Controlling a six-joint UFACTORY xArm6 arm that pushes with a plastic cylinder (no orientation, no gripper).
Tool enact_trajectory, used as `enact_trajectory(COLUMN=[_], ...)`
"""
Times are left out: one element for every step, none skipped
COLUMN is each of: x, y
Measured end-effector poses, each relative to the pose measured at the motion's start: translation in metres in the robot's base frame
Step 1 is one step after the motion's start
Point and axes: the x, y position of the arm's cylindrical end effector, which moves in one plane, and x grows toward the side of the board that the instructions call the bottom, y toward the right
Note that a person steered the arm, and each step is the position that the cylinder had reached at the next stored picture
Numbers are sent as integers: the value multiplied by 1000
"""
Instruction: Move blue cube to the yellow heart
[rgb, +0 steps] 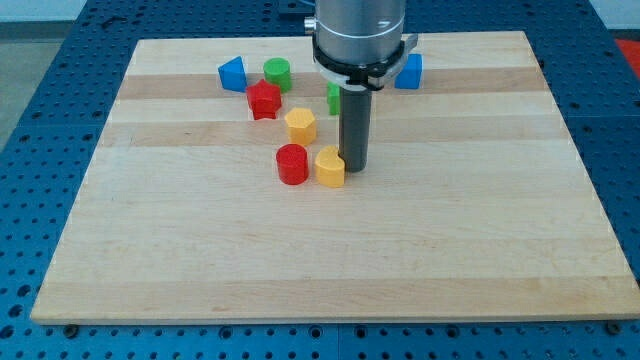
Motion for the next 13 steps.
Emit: enact_trajectory(x=[12, 15, -15, -75, -143, -214, -246, -245, -239, -222, -198, -179, -176], y=[28, 61, 95, 140, 164, 165, 140, 120, 109, 90, 89, 89, 84])
